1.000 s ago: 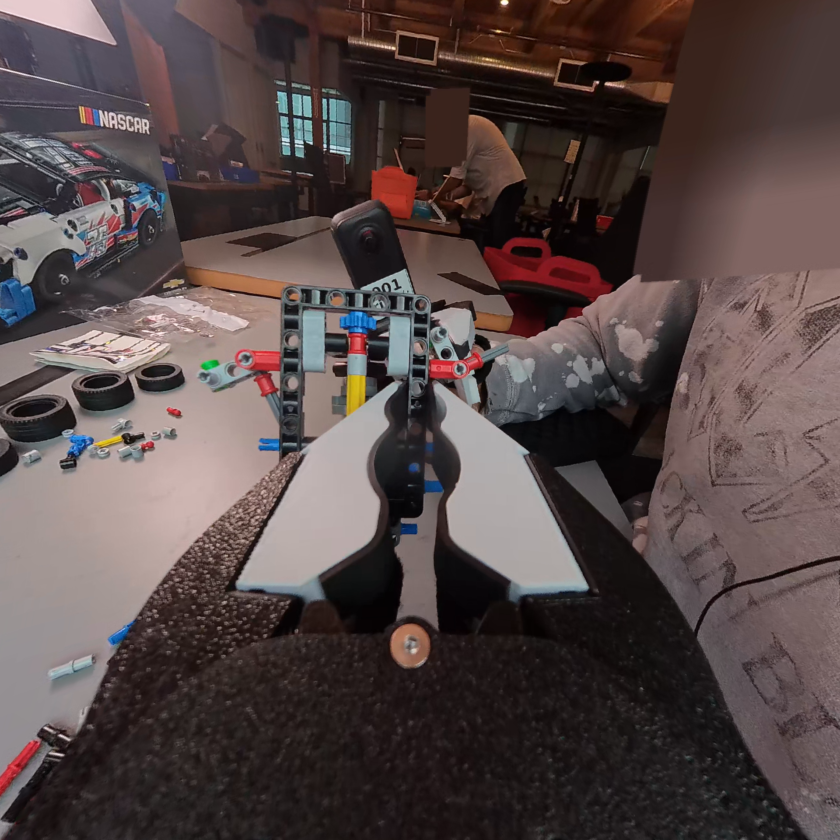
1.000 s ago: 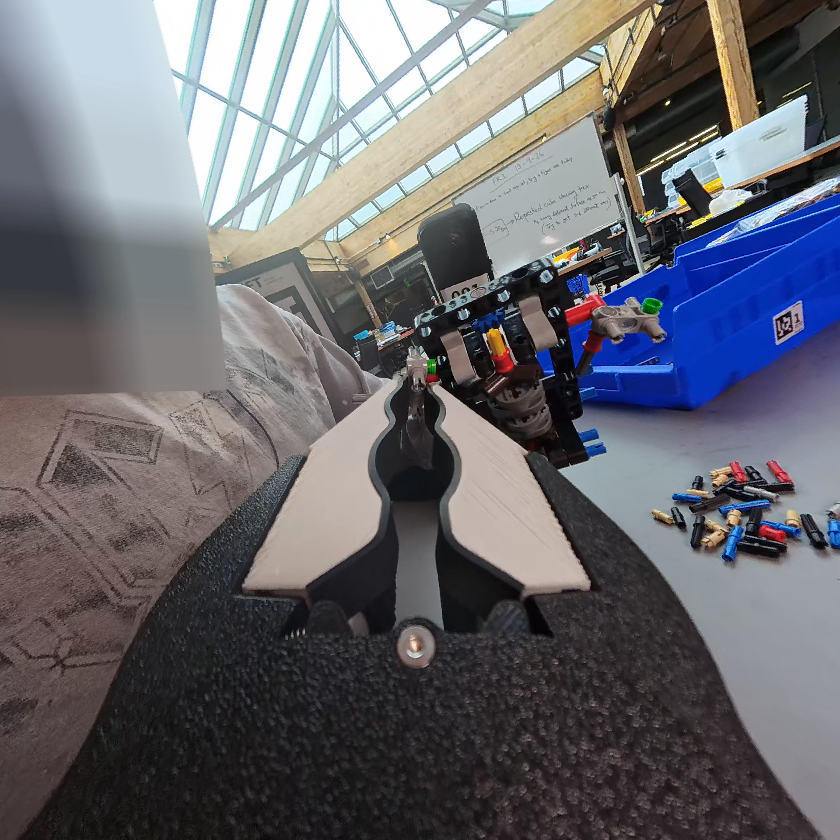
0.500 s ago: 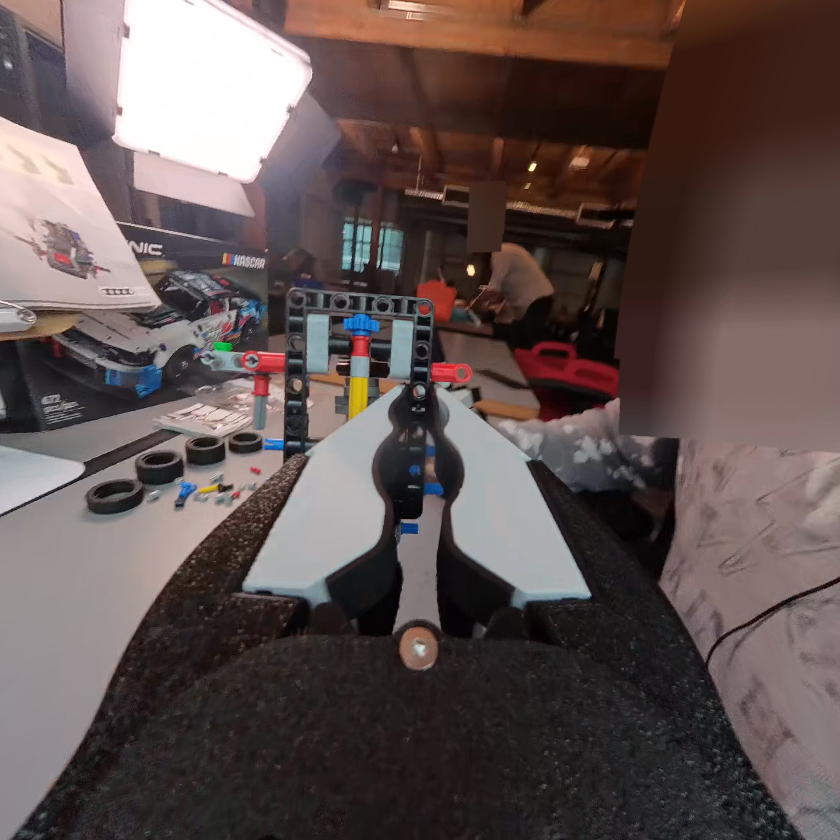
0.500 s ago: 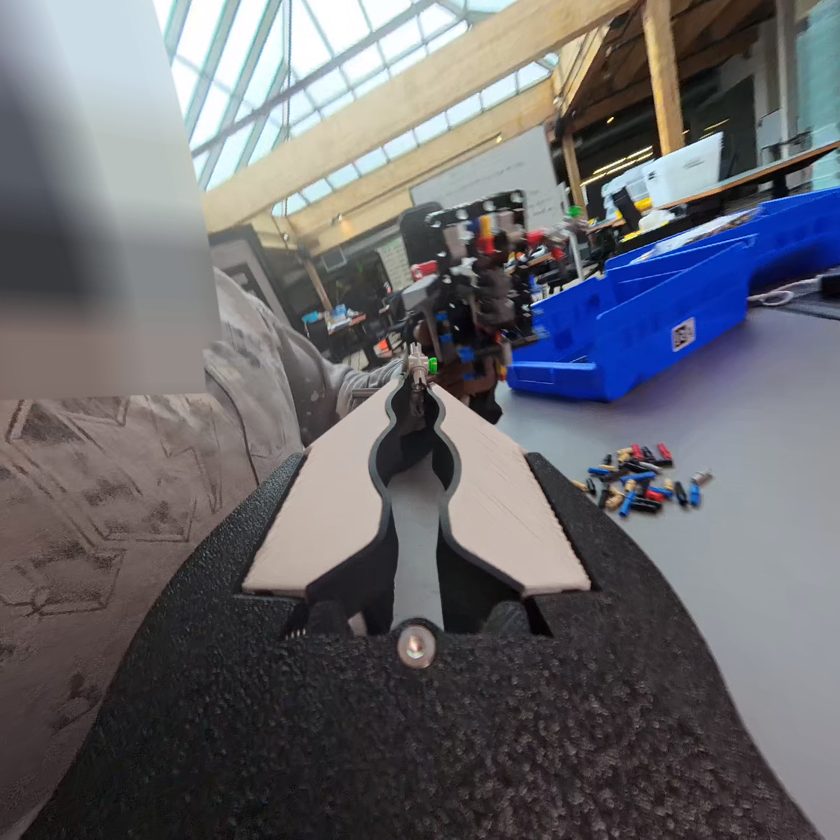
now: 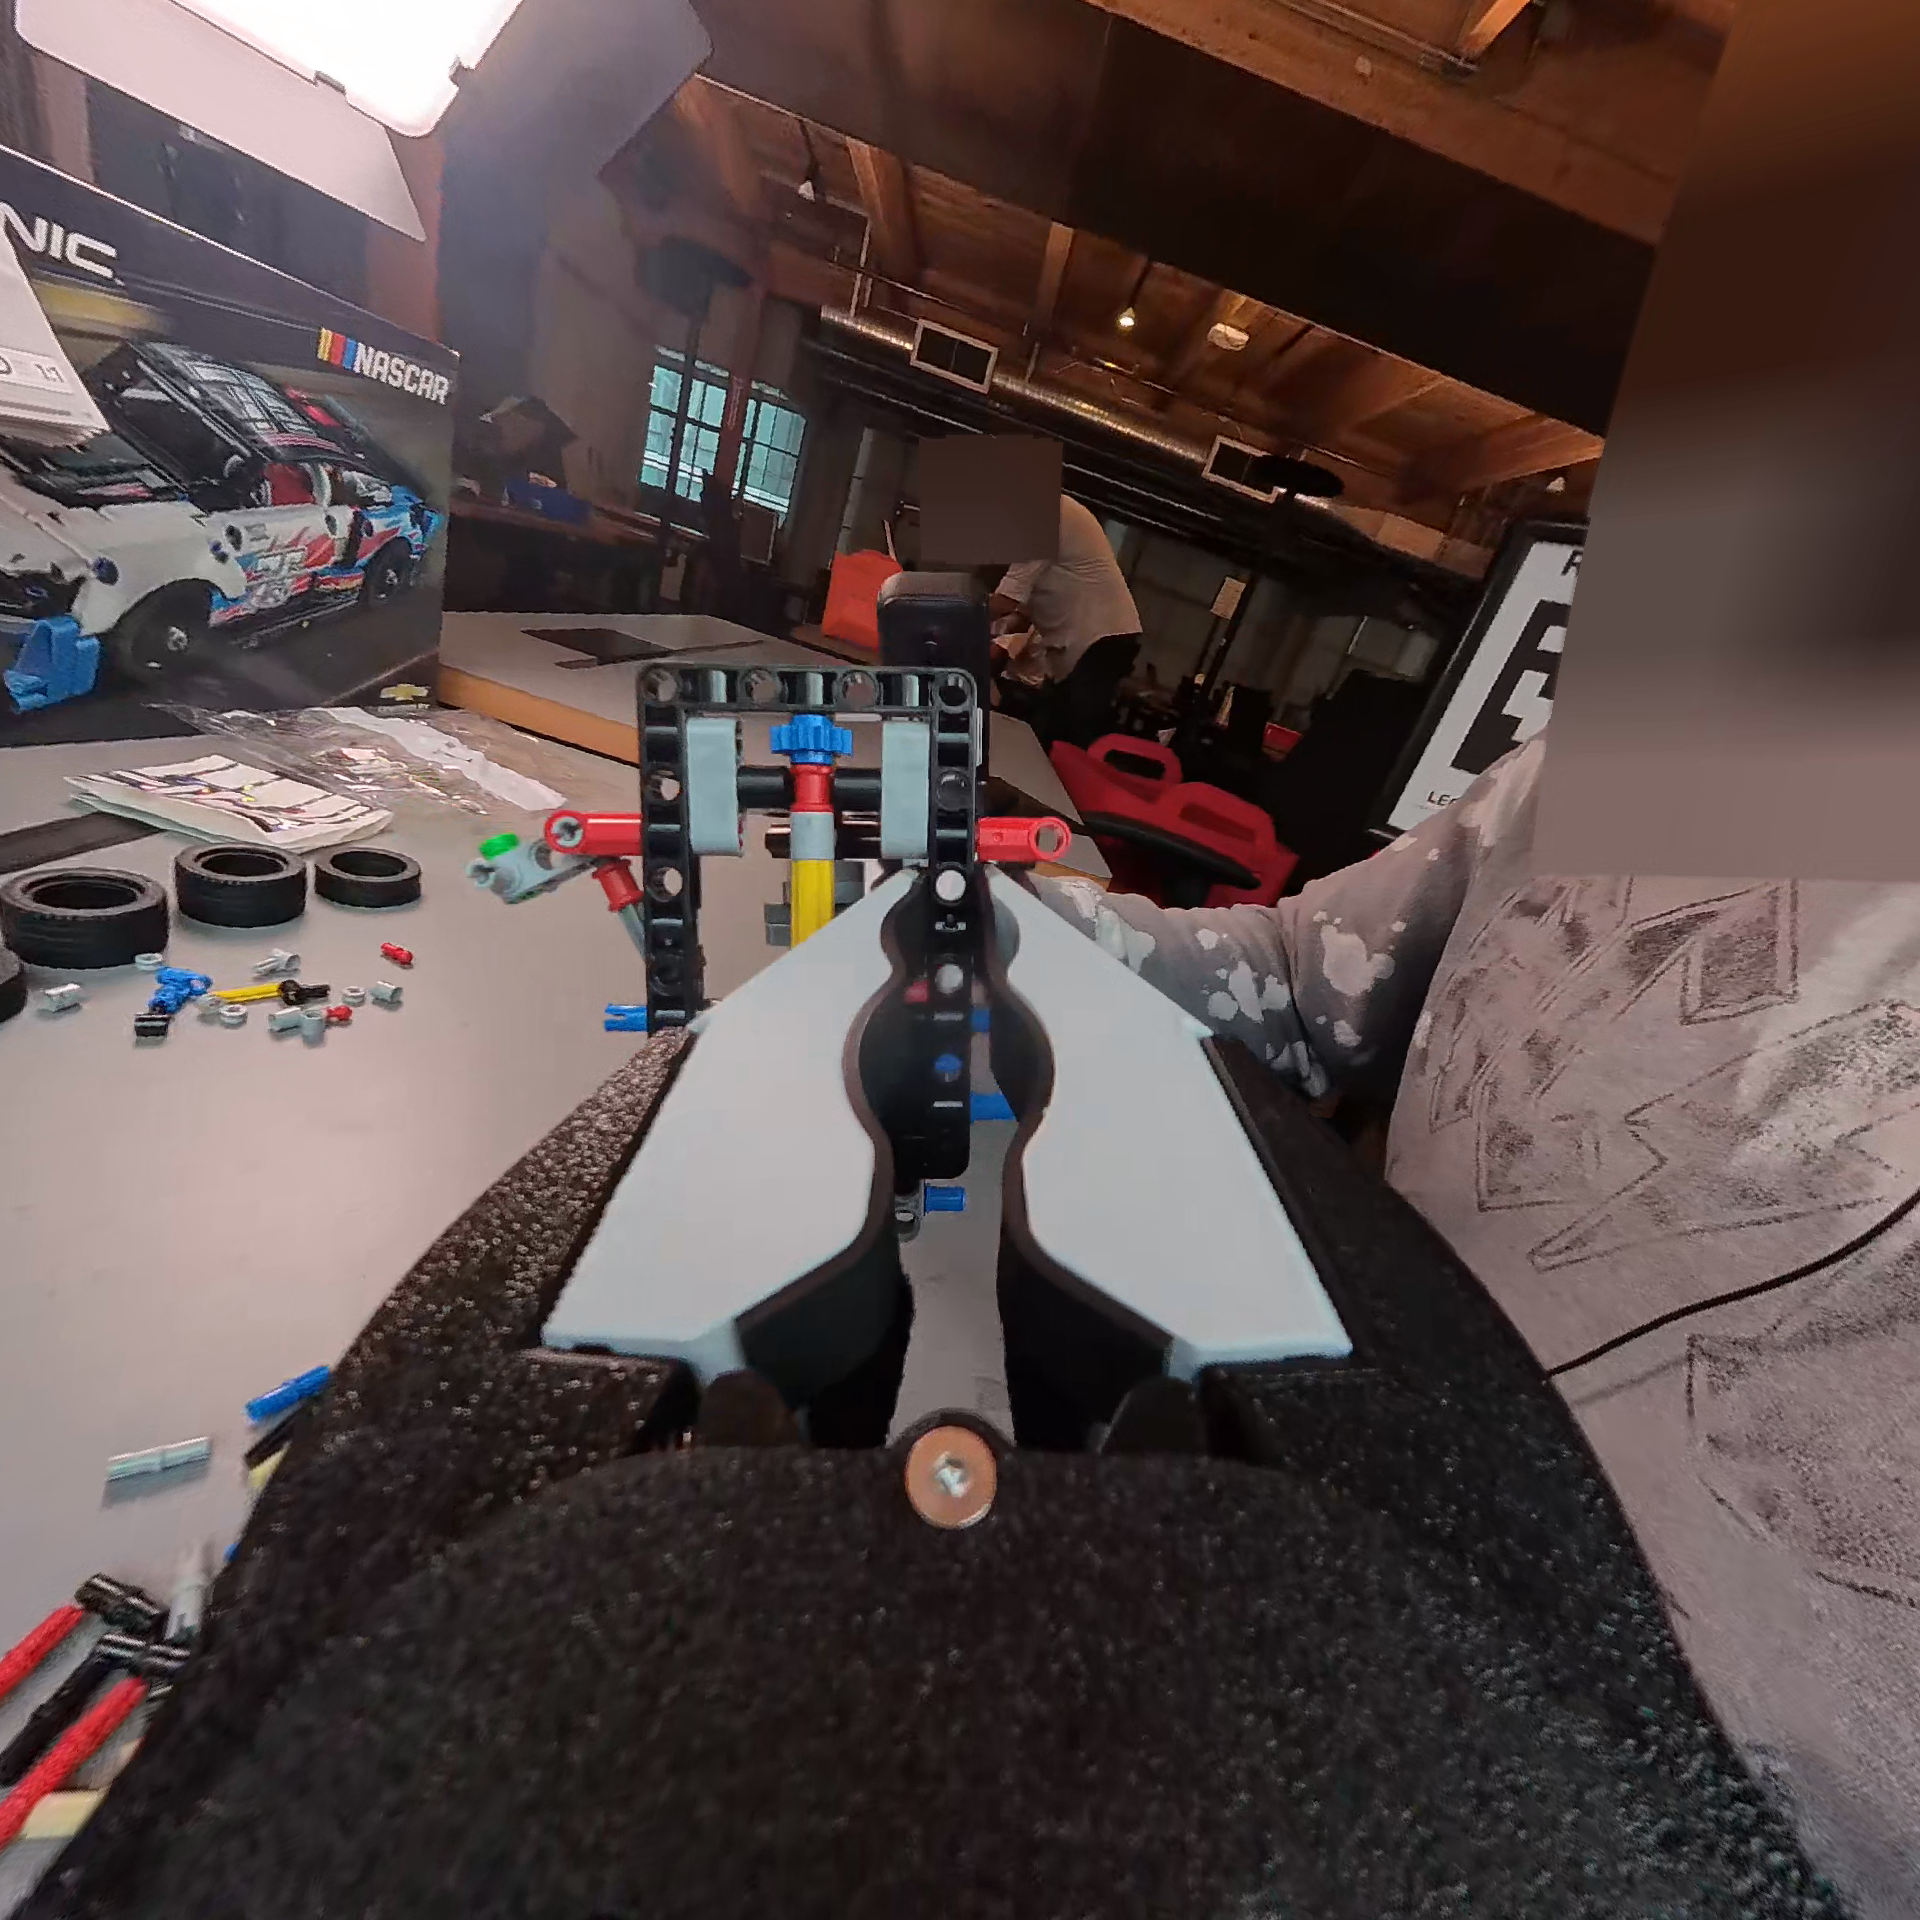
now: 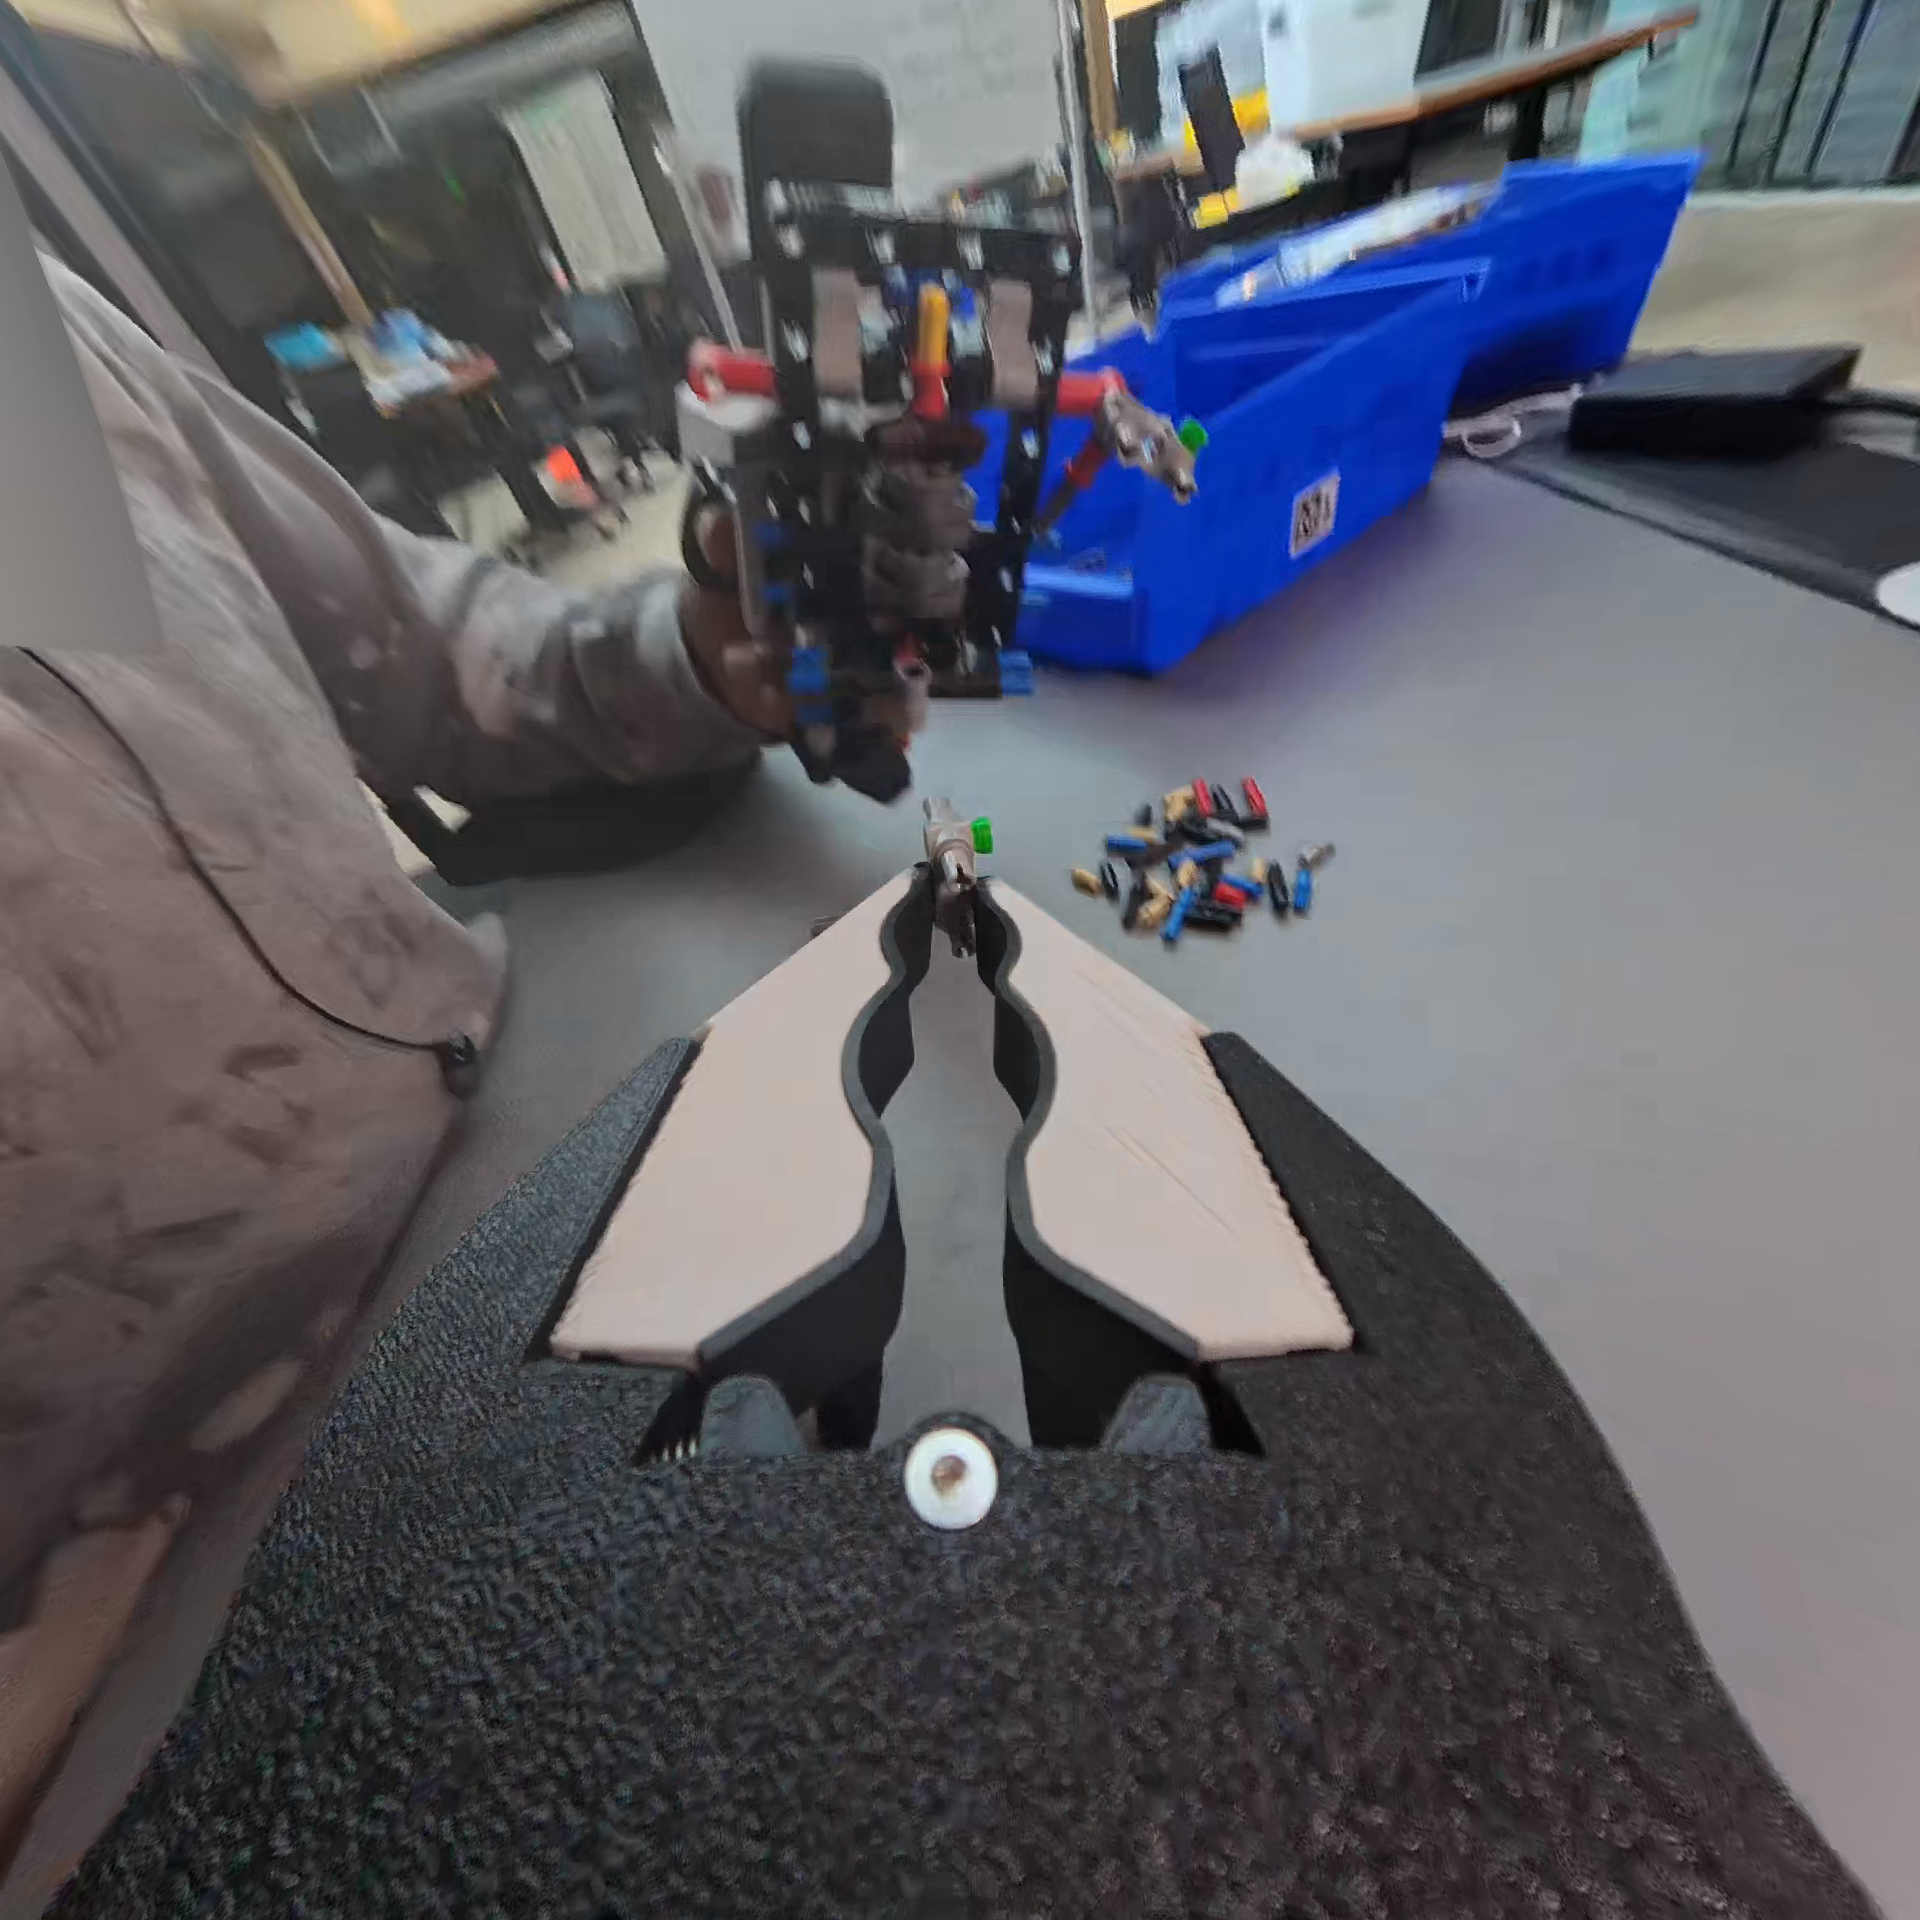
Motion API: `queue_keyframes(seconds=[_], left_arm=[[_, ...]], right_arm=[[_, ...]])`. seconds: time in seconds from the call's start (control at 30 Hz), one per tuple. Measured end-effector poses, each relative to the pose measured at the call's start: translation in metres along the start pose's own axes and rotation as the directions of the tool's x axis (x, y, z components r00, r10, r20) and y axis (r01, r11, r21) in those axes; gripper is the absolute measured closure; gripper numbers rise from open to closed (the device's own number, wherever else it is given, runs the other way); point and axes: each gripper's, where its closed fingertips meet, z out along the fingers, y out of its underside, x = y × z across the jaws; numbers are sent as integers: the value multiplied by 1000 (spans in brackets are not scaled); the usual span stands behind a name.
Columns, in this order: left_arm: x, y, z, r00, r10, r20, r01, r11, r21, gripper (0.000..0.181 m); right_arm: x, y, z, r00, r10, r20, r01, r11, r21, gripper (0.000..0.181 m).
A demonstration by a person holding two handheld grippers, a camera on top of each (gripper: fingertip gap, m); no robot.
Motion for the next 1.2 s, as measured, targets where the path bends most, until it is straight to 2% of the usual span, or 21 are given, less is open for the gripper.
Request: queue_keyframes(seconds=[0.07, 0.13, 0.2, 0.27, 0.37, 0.43, 0.5, 0.57, 0.73, 0.83, 0.9, 0.97, 1.03, 1.13, 1.2], left_arm=[[2, 5, 2, 996, -80, -50, 81, 997, 12, 174], [5, 11, 6, 981, -158, -111, 160, 987, 13, 175], [13, 16, 9, 952, -236, -196, 240, 971, 0, 175], [20, 22, 12, 915, -306, -264, 311, 950, -26, 176], [30, 25, 14, 882, -329, -337, 336, 941, -39, 176], [39, 21, 13, 860, -325, -395, 341, 940, -31, 176], [47, 14, 11, 837, -313, -450, 346, 938, -7, 176], [56, 4, 7, 807, -297, -511, 359, 933, 25, 175], [74, -10, -1, 731, -278, -623, 399, 915, 61, 176], [81, -6, -1, 712, -288, -641, 394, 919, 25, 174], [84, -2, 0, 713, -296, -635, 378, 926, -6, 174], [85, 2, 2, 734, -297, -611, 350, 936, -35, 170], [78, 6, 4, 795, -274, -542, 292, 955, -54, 163], [45, 25, 8, 949, -126, -289, 89, 987, -137, 136], [16, 33, 4, 994, 51, -93, -70, 972, -223, 120]], right_arm=[[20, 40, 1, 986, -113, -120, 79, 963, -258, 174], [33, 66, -3, 951, -245, -189, 142, 889, -434, 173], [37, 84, -7, 931, -307, -199, 152, 819, -553, 165], [38, 88, -10, 913, -356, -198, 178, 785, -593, 152], [32, 63, -11, 924, -315, -216, 182, 861, -475, 136], [14, 27, -9, 964, -198, -176, 150, 955, -256, 130], [-12, -6, -7, 999, -45, -25, 44, 999, -15, 130], [-34, -23, -3, 983, 93, 158, -114, 985, 132, 129], [-67, -35, 27, 858, 251, 447, -358, 917, 173, 132], [-79, -48, 34, 752, 298, 588, -476, 862, 172, 151], [-85, -48, 34, 728, 291, 620, -485, 859, 165, 163], [-88, -47, 30, 763, 234, 603, -418, 890, 183, 164], [-87, -45, 21, 805, 185, 563, -332, 927, 171, 165], [-72, -36, 12, 915, 79, 395, -133, 985, 111, 164], [-67, -32, 1, 943, 18, 333, -40, 997, 62, 164]])
